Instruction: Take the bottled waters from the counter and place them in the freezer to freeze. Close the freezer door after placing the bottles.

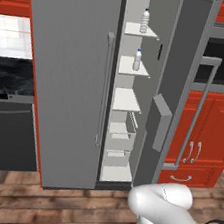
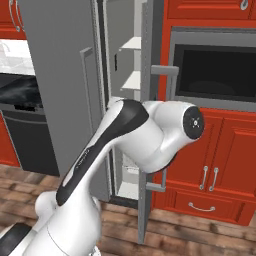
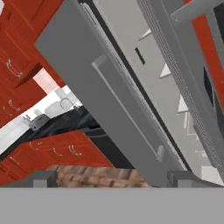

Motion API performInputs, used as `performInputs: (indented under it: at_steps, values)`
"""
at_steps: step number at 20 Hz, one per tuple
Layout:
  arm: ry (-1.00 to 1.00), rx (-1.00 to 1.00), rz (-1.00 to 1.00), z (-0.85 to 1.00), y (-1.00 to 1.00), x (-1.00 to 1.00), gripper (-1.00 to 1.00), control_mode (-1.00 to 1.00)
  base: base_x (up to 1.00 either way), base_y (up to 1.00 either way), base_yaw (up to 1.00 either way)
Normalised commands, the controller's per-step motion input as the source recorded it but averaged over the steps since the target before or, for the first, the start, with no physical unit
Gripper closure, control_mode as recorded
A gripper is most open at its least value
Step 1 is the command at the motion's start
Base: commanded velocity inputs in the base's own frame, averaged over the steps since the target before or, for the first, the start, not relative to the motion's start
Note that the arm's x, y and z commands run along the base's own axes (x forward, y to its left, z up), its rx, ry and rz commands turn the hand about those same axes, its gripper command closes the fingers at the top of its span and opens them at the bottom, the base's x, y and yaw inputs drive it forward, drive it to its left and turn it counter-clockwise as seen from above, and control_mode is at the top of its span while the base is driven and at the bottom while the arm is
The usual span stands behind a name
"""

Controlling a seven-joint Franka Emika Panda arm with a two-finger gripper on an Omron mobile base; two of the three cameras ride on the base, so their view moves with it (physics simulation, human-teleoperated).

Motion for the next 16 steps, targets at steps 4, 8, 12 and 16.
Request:
performInputs:
  at_steps: [4,8,12,16]
  values:
    - [0.00,0.11,0.14,0.00,-0.01,0.44,-1.00,-1.00,0.00,0.00,0.00]
    - [0.00,0.16,0.11,-0.06,-0.23,0.28,-1.00,-1.00,0.00,0.00,0.00]
    - [0.00,0.15,0.00,0.00,-0.48,0.00,-1.00,-1.00,0.00,0.00,0.00]
    - [0.00,0.04,0.00,0.00,-0.29,0.01,-1.00,-1.00,0.00,0.00,0.00]
